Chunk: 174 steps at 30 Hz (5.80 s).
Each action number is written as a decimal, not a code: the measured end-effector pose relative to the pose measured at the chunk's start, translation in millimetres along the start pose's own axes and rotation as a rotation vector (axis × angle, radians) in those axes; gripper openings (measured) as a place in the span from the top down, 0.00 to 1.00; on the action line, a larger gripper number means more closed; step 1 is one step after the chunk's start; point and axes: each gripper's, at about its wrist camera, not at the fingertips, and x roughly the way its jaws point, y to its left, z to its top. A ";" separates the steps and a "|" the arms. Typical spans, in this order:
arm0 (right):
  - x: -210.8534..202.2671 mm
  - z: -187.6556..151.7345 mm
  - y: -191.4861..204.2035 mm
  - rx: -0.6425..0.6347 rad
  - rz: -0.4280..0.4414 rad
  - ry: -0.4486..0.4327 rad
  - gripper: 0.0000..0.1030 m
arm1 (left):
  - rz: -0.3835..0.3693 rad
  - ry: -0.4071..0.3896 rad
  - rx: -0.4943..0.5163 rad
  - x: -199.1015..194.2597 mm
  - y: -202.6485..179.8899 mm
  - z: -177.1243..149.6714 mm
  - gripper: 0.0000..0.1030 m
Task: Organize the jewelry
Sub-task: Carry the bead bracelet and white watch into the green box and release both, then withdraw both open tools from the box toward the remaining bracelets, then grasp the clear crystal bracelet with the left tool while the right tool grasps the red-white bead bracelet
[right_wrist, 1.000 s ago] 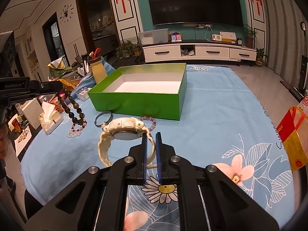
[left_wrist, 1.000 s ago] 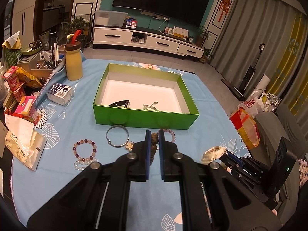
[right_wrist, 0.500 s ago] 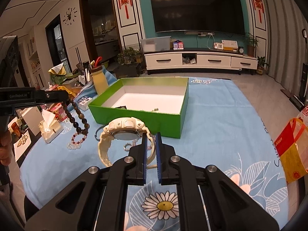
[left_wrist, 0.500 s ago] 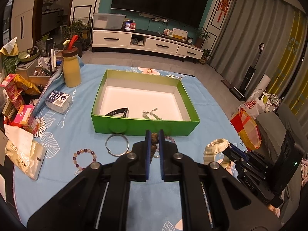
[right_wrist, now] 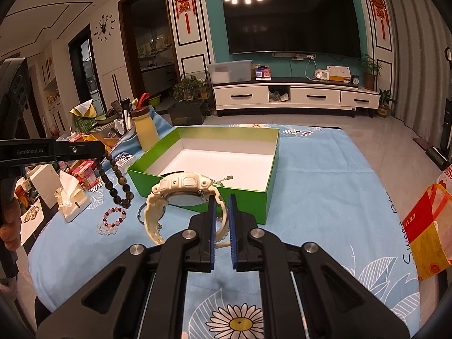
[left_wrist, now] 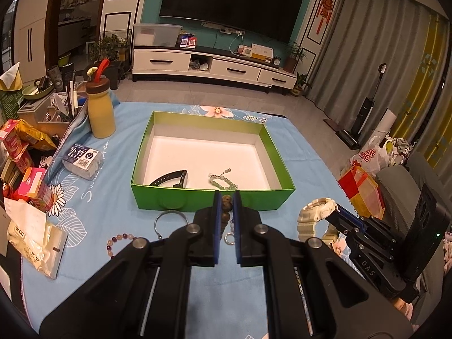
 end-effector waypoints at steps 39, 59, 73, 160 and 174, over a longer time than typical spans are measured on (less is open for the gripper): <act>42.1 53.3 -14.0 -0.015 -0.034 -0.042 0.92 | -0.014 -0.041 0.020 47.5 -0.8 63.1 0.93; 147.4 55.7 -21.3 0.038 -0.068 0.173 0.92 | 0.130 0.132 0.034 156.4 15.8 70.4 0.93; 145.5 53.0 -43.7 0.188 -0.058 0.172 0.86 | 0.218 0.151 0.016 166.0 15.2 63.5 0.57; 26.3 -71.0 8.3 0.128 0.131 0.248 0.12 | 0.319 0.206 -0.074 43.2 111.6 -115.9 0.12; 52.4 -60.1 31.3 0.082 0.115 0.283 0.12 | 0.254 0.206 0.035 60.4 110.7 -119.2 0.82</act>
